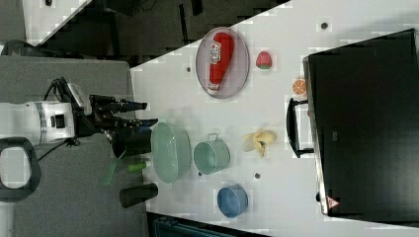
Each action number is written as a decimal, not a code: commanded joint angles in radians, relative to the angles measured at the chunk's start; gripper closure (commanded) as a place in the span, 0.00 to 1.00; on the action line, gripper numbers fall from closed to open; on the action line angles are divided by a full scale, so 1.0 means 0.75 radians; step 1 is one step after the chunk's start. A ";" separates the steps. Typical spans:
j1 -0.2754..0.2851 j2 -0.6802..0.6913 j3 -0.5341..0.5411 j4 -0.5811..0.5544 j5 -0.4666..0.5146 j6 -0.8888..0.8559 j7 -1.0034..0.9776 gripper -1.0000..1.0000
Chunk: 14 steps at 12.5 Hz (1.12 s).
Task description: Pick banana from table and place on oven.
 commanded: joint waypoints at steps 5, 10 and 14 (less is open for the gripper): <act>-0.035 -0.717 -0.033 -0.399 0.032 -0.296 0.024 0.00; -0.034 -0.571 -0.029 -0.470 0.032 -0.165 0.024 0.00; -0.034 -0.365 -0.027 -0.582 0.032 0.126 0.024 0.00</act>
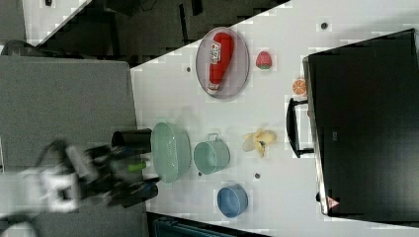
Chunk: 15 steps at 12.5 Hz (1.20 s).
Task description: Pick banana from table and place on oven.
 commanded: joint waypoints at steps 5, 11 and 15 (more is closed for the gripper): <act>-0.022 0.318 -0.017 -0.283 -0.002 0.513 0.021 0.00; -0.020 0.645 -0.040 -0.398 -0.002 0.964 0.022 0.00; -0.018 0.838 -0.038 -0.400 -0.002 1.173 0.025 0.00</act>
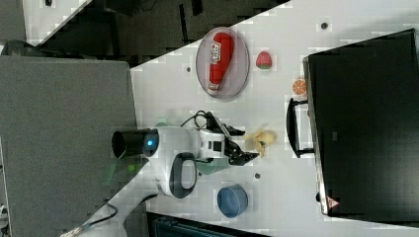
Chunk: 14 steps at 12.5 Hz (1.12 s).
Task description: Pick banana from table and place on oven.
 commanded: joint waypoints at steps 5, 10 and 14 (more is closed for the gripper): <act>0.010 0.094 0.004 -0.006 0.024 0.225 0.013 0.15; 0.010 0.091 0.003 -0.005 0.025 0.225 0.018 0.75; 0.010 0.027 0.010 -0.003 0.025 0.219 0.017 0.82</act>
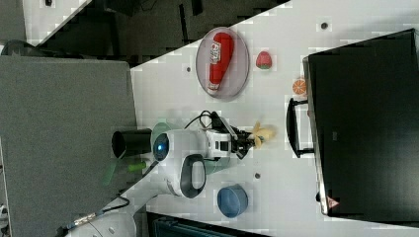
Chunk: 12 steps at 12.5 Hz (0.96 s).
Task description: Pick banana from table and place on oven.
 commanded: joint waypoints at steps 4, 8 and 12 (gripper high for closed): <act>-0.004 -0.360 0.020 0.033 0.006 -0.159 0.015 0.82; -0.004 -0.695 0.030 0.183 0.006 -0.722 0.015 0.82; -0.013 -0.845 0.007 0.385 0.006 -1.161 0.011 0.82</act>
